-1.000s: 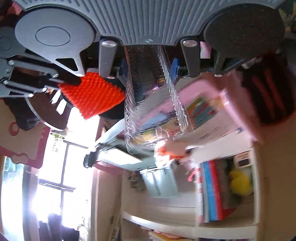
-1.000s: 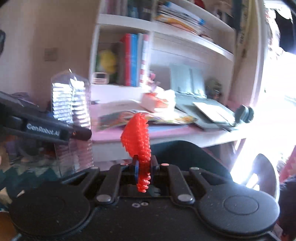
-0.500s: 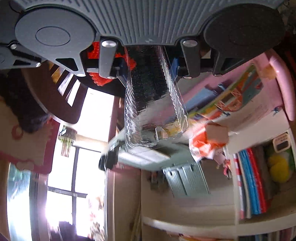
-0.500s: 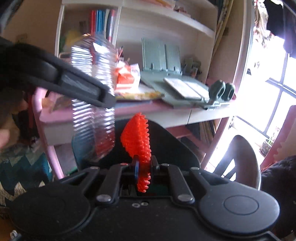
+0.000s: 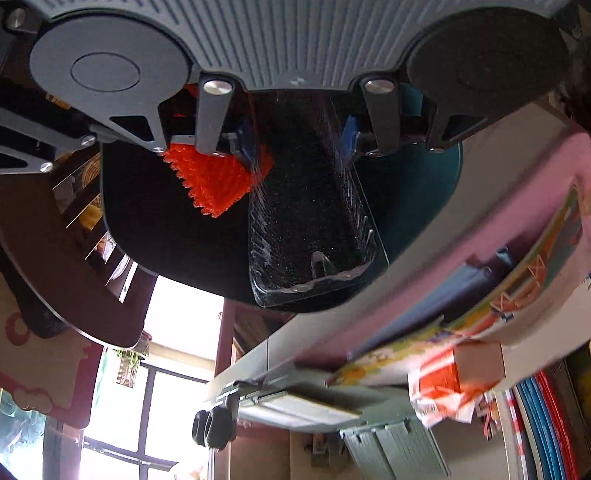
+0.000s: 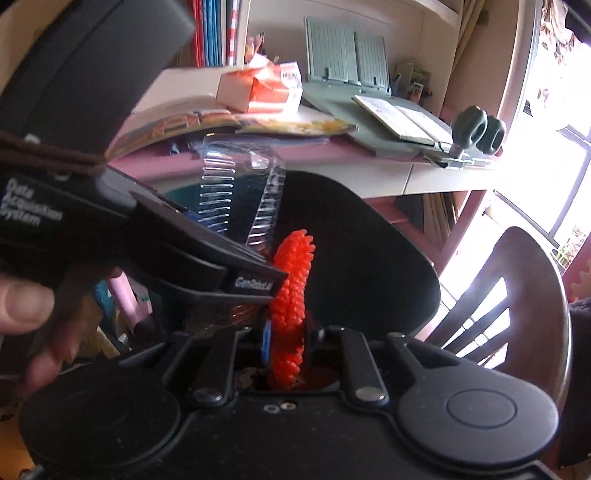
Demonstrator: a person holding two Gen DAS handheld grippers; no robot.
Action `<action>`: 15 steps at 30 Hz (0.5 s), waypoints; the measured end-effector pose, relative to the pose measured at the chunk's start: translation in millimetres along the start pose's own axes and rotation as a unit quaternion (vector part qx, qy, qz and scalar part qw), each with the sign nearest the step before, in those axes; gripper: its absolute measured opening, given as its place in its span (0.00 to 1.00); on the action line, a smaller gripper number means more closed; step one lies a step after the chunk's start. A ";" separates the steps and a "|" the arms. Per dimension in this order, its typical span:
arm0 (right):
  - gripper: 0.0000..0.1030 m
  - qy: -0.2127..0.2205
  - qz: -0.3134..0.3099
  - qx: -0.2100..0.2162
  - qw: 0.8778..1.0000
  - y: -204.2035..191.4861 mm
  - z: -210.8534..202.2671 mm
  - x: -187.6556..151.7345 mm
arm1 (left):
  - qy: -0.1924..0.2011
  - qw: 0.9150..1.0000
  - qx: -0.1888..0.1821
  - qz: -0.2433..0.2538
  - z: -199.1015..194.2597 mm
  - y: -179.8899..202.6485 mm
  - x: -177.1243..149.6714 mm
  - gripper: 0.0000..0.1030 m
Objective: Collect trash
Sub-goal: 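Open both tools over the green bin to drop tray and mesh bag, then move both open tools back toward the trash pile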
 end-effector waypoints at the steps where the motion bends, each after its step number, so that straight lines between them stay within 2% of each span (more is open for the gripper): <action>1: 0.22 -0.002 0.001 0.001 1.000 -0.9 -0.1 -1.7 | -0.006 1.000 0.000 -0.001 2.7 -0.1 -1.2 0.45; 2: 0.23 -0.005 0.005 0.001 1.000 0.7 1.2 -1.5 | -0.009 1.000 0.001 -0.001 4.5 -0.2 -2.8 0.45; 6: 0.37 -0.007 0.003 0.001 1.000 -0.2 -2.5 -3.3 | -0.018 1.000 -0.004 -0.007 6.5 0.8 -8.1 0.47; 9: 0.38 -0.005 0.005 -0.001 1.000 -0.5 -7.2 -3.8 | -0.020 1.000 -0.008 -0.017 5.0 0.4 -9.7 0.52; 11: 0.40 -0.001 0.005 -0.001 1.000 -1.2 -10.7 -3.5 | -0.013 1.000 -0.005 -0.021 1.0 0.3 -9.6 0.63; 13: 0.41 0.001 0.005 0.001 1.000 -2.3 -14.2 -3.2 | -0.005 1.000 -0.001 -0.025 -4.8 -0.8 -9.2 0.69; 15: 0.41 0.005 0.003 0.002 1.000 -4.8 -19.2 -2.8 | -0.003 1.000 0.001 -0.026 -10.6 -1.5 -8.5 0.70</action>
Point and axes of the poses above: each gripper's, at about its wrist camera, not at the fingertips, and z roughly the way its jaws point, y to its right, x to its top, the point moved 1 cm from there along z, roughly the way its jaws point, and after that the axes turned 11 degrees about y, right-handed, at the moved point
